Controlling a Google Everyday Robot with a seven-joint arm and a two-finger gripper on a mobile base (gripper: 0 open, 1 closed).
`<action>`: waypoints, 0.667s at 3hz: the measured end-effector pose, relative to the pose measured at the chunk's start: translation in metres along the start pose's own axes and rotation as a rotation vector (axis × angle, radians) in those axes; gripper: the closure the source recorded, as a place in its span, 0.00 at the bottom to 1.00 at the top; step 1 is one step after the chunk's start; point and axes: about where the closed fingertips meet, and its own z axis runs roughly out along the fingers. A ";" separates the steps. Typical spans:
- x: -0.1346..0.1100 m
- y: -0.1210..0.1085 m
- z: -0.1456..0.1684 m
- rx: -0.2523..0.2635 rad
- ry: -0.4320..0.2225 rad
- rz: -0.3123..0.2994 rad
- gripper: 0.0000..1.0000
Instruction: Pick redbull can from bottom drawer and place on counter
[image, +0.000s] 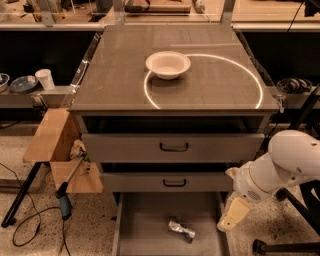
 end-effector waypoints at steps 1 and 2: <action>0.014 -0.001 0.038 -0.001 -0.034 0.022 0.00; 0.024 -0.005 0.079 -0.009 -0.070 0.042 0.00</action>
Offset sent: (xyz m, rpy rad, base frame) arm 0.0056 0.0194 -0.1351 0.1176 -0.0031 -0.0692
